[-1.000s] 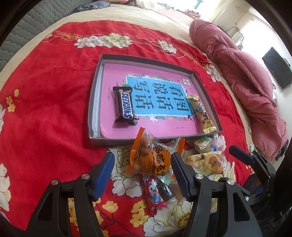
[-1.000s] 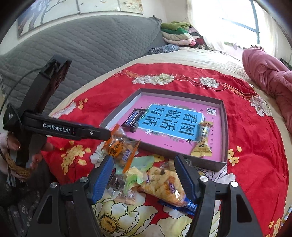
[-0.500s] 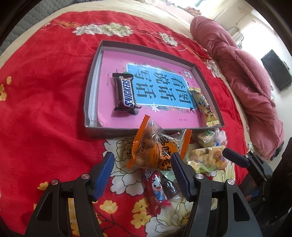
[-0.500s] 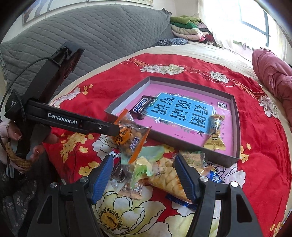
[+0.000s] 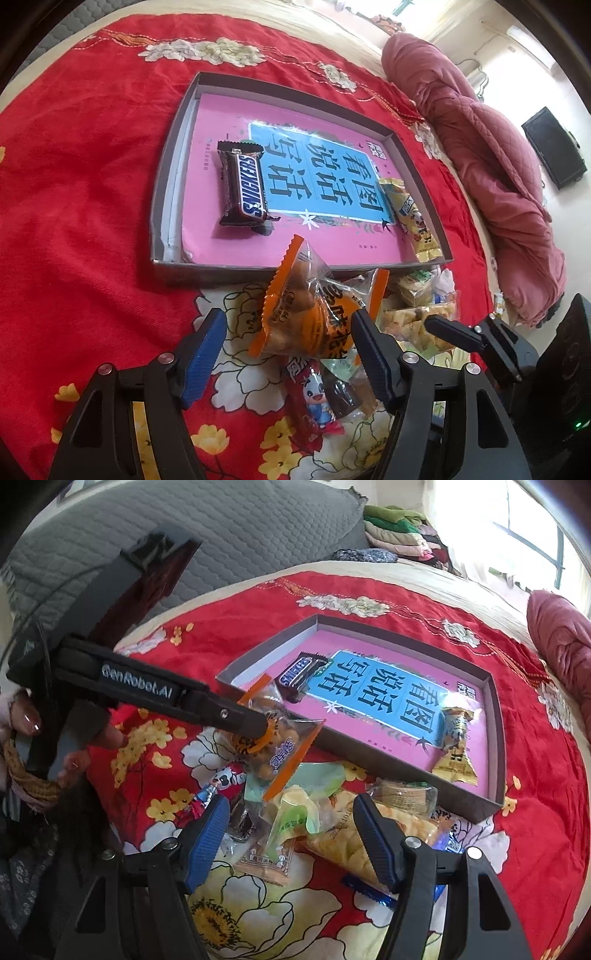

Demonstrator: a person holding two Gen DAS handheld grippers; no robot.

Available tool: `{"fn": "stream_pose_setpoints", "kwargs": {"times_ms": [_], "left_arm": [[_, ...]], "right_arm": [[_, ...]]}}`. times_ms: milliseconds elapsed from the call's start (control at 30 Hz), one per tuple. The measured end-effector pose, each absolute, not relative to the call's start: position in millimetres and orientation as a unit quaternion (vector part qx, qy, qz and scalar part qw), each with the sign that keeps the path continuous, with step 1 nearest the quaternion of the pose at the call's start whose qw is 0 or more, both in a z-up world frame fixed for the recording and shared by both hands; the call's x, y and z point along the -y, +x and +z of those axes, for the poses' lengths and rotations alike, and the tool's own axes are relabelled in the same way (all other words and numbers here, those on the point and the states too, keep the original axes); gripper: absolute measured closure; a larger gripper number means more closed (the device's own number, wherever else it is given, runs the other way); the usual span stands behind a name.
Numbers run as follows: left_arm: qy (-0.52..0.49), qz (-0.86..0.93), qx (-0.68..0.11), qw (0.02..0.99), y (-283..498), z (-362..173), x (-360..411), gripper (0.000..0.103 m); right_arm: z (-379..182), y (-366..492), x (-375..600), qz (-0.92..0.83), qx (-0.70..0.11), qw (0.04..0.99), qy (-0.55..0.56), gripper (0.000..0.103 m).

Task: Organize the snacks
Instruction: 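Reach the left tool around the orange-printed bag while the right tool moves toward the green bag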

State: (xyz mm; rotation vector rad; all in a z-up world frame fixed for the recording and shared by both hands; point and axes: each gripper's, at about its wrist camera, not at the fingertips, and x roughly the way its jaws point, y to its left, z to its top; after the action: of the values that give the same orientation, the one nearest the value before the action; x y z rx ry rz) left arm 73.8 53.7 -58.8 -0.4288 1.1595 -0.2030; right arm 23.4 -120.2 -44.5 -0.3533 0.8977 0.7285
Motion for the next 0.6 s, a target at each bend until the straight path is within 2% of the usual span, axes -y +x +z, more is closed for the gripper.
{"fn": "stream_pose_setpoints", "kwargs": {"times_ms": [333,400,500,600], "left_arm": [[-0.22,-0.099,-0.537,0.808,80.7,-66.5,-59.5,0.031],[-0.228,-0.102,-0.536,0.806,81.9,-68.3,-61.3,0.031],[-0.237,-0.105,-0.534,0.805,83.5,-70.6,-62.5,0.031],[-0.244,-0.111,-0.534,0.802,85.5,-72.7,-61.8,0.031]], "right_arm": [[-62.1,21.1,102.5,0.346,-0.406,0.814,-0.23,0.034],[-63.9,20.5,100.7,0.351,-0.403,0.812,-0.234,0.037],[-65.1,20.6,99.4,0.354,-0.4,0.812,-0.234,0.047],[-66.5,24.3,100.1,0.358,-0.404,0.811,-0.227,0.049]]}}
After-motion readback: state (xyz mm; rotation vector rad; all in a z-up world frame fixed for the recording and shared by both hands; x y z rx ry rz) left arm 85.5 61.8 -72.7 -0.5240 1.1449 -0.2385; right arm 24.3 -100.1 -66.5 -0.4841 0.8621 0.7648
